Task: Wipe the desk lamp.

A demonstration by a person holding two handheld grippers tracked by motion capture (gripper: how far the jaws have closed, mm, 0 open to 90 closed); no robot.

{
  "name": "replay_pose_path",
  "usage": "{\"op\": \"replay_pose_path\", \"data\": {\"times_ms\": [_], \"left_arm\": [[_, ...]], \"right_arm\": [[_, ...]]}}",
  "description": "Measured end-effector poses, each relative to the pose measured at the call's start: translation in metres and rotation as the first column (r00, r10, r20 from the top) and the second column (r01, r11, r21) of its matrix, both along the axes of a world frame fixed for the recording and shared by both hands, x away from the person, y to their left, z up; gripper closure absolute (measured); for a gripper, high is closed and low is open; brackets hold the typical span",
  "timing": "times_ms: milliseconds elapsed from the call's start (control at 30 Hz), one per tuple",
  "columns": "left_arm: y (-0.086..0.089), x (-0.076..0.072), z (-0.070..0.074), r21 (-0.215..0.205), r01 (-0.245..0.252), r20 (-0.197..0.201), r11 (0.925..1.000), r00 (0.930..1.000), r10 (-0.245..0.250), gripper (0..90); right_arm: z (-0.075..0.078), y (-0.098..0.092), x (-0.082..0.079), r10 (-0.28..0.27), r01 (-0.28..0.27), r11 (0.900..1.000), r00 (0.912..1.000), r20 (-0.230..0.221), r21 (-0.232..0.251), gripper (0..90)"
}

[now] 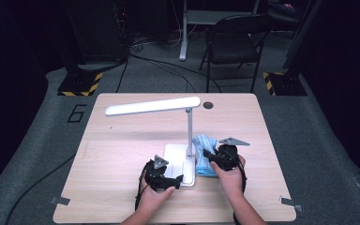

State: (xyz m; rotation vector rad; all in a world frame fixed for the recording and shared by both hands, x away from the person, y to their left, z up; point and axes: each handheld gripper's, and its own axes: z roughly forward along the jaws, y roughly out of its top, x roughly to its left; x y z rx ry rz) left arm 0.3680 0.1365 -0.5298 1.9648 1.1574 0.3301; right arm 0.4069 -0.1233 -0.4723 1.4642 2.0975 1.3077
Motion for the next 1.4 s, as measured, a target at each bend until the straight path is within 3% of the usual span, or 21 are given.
{"op": "replay_pose_path", "data": {"times_ms": [267, 600, 733, 900, 1000, 1300, 1400], "left_arm": [[0.001, 0.0, 0.0, 0.002, 0.005, -0.003, 1.0, 1.0, -0.005, 0.5], [0.0, 0.0, 0.0, 0.0, 0.0, 0.0, 1.0, 1.0, 0.0, 0.5], [0.0, 0.0, 0.0, 0.0, 0.002, 0.001, 1.0, 1.0, -0.002, 0.5], [0.0, 0.0, 0.0, 0.001, 0.002, 0.001, 1.0, 1.0, -0.002, 0.5], [0.0, 0.0, 0.0, -0.002, 0.001, -0.001, 1.0, 1.0, -0.001, 0.4], [0.0, 0.0, 0.0, 0.001, 0.005, -0.003, 1.0, 1.0, -0.005, 0.4], [0.0, 0.0, 0.0, 0.001, 0.005, -0.003, 1.0, 1.0, -0.005, 0.4]], "right_arm": [[-0.007, 0.013, 0.012, -0.001, 0.001, 1.0, 0.9996, -0.027, -0.003, 68.6], [-0.025, 0.025, 0.025, 0.028, -0.033, 0.997, 0.9959, -0.087, -0.066, 68.6], [-0.028, 0.028, 0.024, 0.041, -0.049, 0.994, 0.9962, -0.076, -0.098, 68.7], [-0.027, 0.026, 0.024, 0.06, -0.065, 0.995, 0.9961, -0.065, -0.076, 69.0], [-0.022, 0.025, 0.022, 0.082, -0.084, 0.996, 0.995, -0.056, -0.029, 69.5], [0.0, 0.022, 0.012, 0.136, -0.135, 0.99, 0.9904, -0.025, 0.052, 70.1], [0.01, 0.02, 0.009, 0.153, -0.154, 0.986, 0.9881, 0.014, 0.061, 70.1]]}}
